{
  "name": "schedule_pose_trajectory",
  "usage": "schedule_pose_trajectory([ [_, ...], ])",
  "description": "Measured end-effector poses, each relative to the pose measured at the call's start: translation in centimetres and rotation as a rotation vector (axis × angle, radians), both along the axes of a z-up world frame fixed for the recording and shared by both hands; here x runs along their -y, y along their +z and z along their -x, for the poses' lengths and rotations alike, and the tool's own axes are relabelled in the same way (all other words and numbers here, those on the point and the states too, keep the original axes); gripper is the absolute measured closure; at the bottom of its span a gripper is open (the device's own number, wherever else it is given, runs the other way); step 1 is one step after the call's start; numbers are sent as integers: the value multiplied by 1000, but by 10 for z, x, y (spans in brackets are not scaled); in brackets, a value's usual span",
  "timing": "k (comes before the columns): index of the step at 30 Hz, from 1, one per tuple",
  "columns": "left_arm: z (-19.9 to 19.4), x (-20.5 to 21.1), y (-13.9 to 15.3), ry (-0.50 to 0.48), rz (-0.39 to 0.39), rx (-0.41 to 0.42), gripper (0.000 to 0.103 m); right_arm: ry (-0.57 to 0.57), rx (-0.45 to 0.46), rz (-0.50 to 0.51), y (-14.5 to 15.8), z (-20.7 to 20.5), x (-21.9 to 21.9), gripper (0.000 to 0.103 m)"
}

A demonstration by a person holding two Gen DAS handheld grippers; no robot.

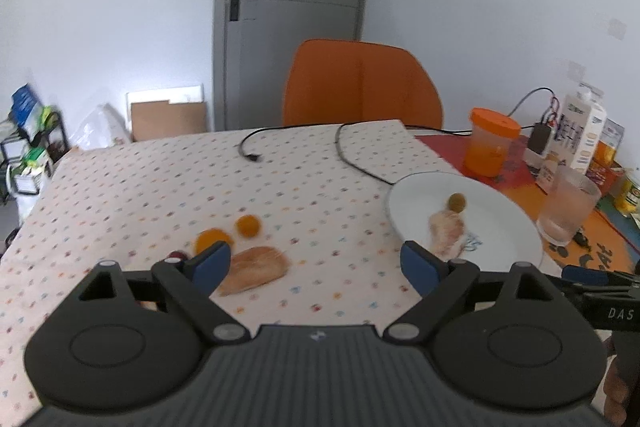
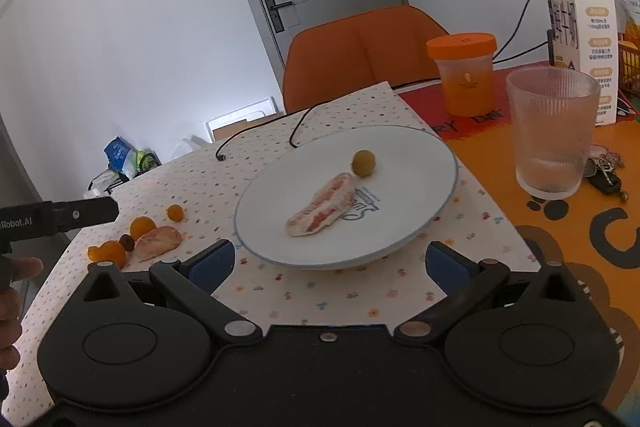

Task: Organize fruits
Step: 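Move both grippers back over the remaining fruits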

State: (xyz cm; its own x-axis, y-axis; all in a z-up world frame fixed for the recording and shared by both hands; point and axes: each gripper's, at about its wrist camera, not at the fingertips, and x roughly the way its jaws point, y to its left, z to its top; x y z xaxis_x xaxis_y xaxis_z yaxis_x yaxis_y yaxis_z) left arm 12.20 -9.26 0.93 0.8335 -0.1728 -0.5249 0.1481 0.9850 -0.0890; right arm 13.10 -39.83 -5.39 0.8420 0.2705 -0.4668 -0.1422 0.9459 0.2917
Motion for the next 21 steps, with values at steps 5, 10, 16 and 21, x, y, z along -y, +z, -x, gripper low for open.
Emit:
schedule_pose_trajectory([
  [5,10,-24,4,49,11,12,12,8,-9,10,2,1,-13,0],
  [10,19,-48,6,75,21,21,5,8,-12,18,5,1,-27,0],
  [16,30,-71,7,106,7,30,0,54,21,31,12,5,-44,0],
  [21,36,-93,9,138,4,31,0,94,34,47,17,6,-57,0],
])
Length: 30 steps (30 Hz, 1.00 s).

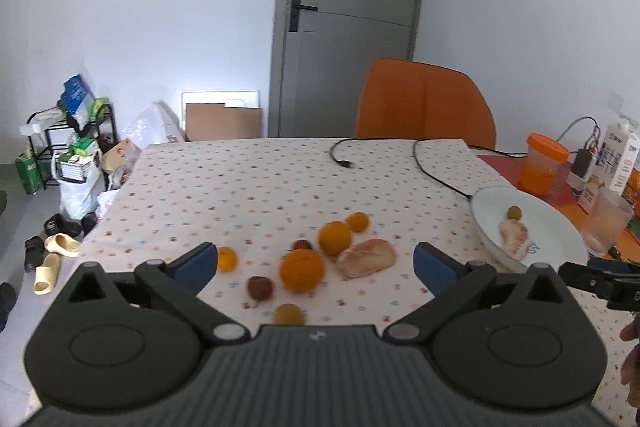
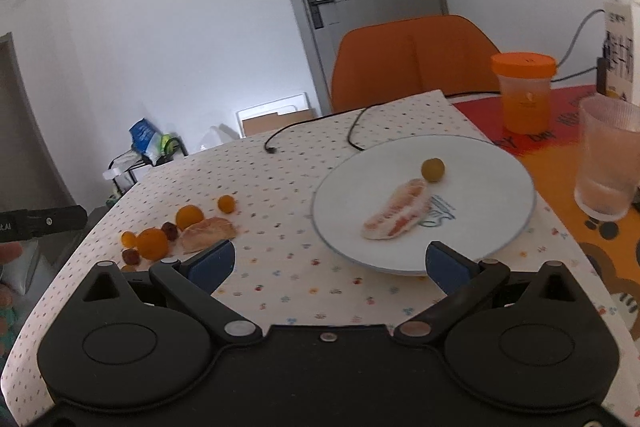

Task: Organize fruits
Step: 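Move both grippers back over the remaining fruits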

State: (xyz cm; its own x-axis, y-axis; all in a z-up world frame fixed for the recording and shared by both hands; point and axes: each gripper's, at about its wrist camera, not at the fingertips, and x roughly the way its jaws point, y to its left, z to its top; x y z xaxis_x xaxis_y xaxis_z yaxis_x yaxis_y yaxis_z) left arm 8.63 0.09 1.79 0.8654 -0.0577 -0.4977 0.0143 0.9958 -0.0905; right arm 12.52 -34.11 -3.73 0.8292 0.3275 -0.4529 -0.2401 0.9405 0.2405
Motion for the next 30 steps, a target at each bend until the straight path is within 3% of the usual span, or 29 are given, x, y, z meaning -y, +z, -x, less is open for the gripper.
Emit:
schedule_pose_trajectory([
  [7,6,-41,6,80,24,8,0,65,7,28,6,4,-19,0],
  [14,8,-64,7,117,77,-11,0,109,-13,-22,7,1,-28,0],
  [26,9,-70,-7,110,109,2,2,166,35,28,12,-6,-60,2],
  [30,2,-70,-15,123,129,-19,3,200,30,13,12,-14,-71,9],
])
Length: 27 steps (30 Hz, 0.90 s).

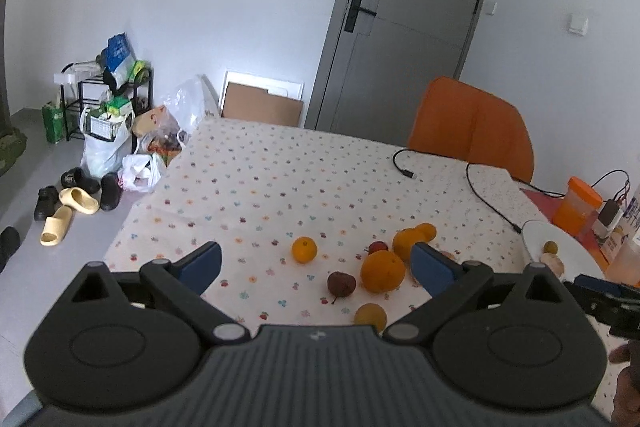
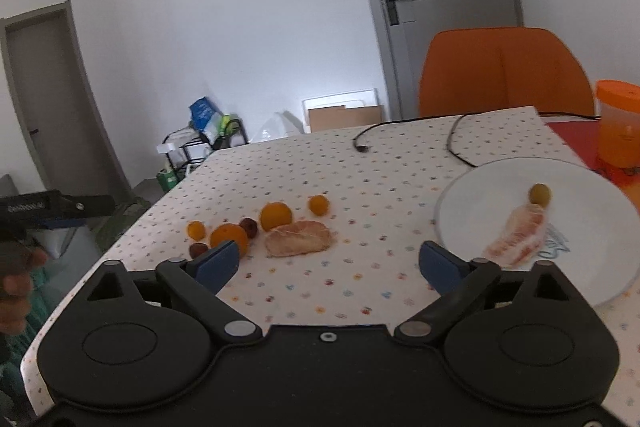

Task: Organize fruits
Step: 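Move both grippers back over the remaining fruits, then grasp the brown date with the left gripper while the right grasps the orange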

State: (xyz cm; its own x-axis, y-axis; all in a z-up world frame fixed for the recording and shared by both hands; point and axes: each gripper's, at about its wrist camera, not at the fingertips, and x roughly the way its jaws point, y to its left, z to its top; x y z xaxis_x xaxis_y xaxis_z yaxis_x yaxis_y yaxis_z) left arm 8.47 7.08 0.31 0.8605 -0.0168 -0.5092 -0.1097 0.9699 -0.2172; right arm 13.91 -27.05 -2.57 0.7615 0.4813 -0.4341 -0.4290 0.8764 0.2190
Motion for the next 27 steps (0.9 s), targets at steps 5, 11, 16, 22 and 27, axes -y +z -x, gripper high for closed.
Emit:
schedule_pose_trajectory([
  [5,-8,-2,-11,8,31,-13,16,38,-18,-19,-1,-13,-13,21],
  [11,-21,-1,-28,20,39,-46,30,70,-34,-27,-3,-28,-28,23],
  [16,-32,-1,-41,8,71,-76,44,104,-64,-19,-7,-40,-45,30],
  [22,-44,3,-49,-14,94,-97,55,157,-101,-15,-12,-54,-62,37],
  [27,-54,7,-57,-33,113,-121,61,192,-120,-12,-16,-62,-73,41],
])
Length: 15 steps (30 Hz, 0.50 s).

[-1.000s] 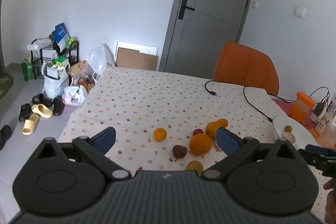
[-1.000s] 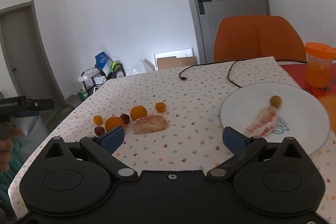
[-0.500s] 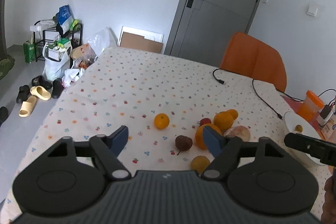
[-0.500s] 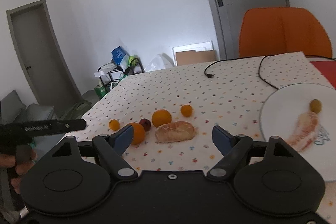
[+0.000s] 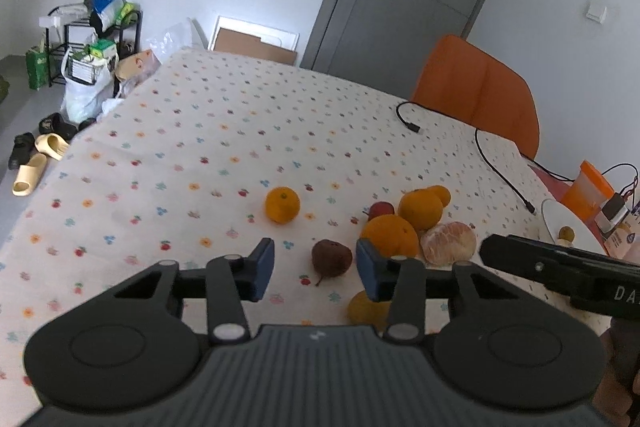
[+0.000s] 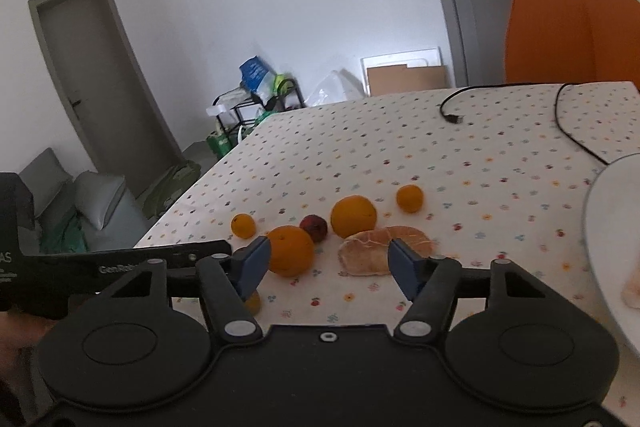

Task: Organize fruits
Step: 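Grasp the brown date with the left gripper while the right grasps the orange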

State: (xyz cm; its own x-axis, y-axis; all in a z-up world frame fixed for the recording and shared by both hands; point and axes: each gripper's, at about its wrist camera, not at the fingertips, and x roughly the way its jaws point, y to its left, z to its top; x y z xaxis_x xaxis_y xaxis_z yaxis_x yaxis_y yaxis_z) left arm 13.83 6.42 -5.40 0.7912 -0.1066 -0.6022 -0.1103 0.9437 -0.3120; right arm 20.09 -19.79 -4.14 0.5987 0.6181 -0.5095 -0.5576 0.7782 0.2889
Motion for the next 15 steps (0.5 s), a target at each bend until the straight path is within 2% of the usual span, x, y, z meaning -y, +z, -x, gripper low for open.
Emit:
schedule_pose_trajectory([
  [7,-11,3,-6,-9,19,-8,68,19,-34,2,-5,-8,-5,45],
  [11,-16,8,-11,-24,21,-25,80,26,-47,1,-6,-12,-8,45],
  [15,-14,10,-9,-18,-11,-16,80,44,-45,10,-6,-13,-14,46],
])
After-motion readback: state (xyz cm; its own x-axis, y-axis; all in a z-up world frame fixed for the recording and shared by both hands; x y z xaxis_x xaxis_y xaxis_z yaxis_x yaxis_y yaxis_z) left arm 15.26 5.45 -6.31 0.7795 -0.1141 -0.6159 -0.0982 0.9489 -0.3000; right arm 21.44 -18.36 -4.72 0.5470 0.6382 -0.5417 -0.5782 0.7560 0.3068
